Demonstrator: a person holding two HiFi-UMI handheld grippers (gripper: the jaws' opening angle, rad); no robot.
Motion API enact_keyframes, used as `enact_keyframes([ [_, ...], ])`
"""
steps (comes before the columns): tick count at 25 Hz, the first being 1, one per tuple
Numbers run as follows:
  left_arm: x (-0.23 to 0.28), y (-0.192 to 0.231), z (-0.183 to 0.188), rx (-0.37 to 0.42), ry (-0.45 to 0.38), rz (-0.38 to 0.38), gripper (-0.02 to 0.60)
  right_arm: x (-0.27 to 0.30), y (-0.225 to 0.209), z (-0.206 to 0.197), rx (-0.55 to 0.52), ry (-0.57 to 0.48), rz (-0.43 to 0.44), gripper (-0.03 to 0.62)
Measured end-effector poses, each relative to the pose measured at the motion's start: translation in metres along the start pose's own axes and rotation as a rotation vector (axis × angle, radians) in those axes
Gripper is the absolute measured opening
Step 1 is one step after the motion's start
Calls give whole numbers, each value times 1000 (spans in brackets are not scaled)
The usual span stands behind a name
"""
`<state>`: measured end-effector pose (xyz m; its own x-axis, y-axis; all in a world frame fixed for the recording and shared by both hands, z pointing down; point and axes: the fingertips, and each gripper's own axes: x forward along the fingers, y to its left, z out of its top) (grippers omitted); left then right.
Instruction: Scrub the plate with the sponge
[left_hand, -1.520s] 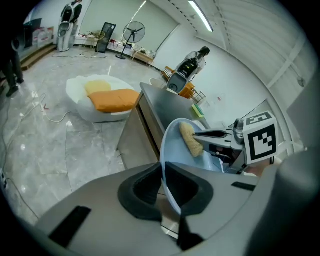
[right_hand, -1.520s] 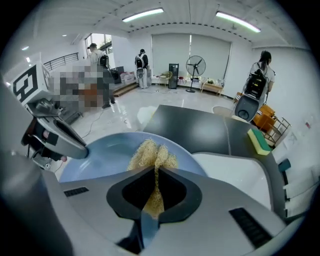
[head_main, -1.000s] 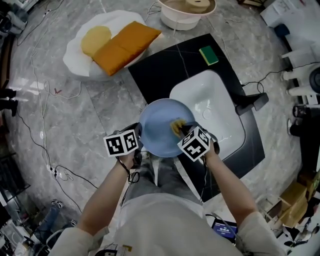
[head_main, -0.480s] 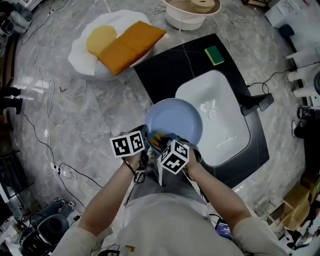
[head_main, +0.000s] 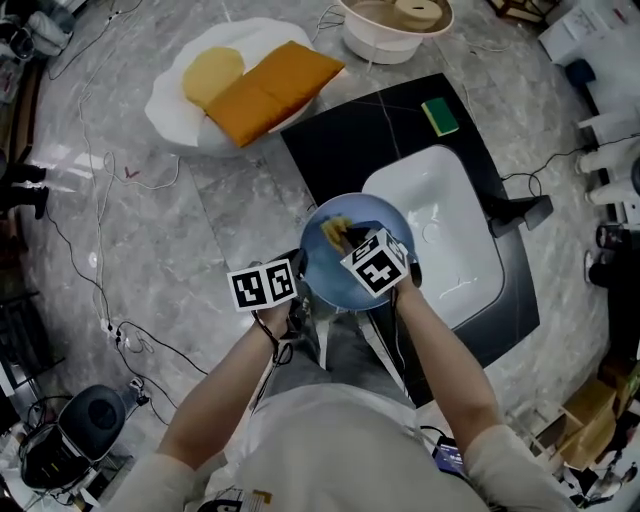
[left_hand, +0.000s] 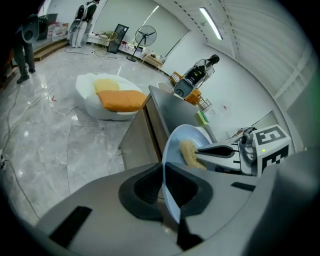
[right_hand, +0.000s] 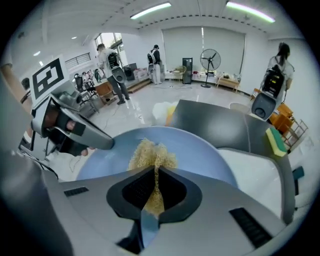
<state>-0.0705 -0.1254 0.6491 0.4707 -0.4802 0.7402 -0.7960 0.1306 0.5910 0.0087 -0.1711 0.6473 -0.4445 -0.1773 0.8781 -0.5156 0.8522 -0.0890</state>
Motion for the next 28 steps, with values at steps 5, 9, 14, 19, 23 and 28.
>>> enact_keyframes([
  [5,-1,1,2,-10,-3,8,31,-21,-40,-31,-96,63,-125,46],
  [9,-1,5,10,-2,-6,26,31,-41,-33,-66,-107,157,-84,44],
  [14,1,3,17,-27,-2,15,32,-53,22,-93,-98,211,28,46],
  [19,3,-3,9,-14,23,12,34,-42,80,-91,-135,197,122,45],
  [23,0,-2,7,1,46,1,34,-24,102,-63,-208,144,207,46],
  [28,1,-4,0,-1,65,-17,32,-6,82,-31,-209,103,198,46],
])
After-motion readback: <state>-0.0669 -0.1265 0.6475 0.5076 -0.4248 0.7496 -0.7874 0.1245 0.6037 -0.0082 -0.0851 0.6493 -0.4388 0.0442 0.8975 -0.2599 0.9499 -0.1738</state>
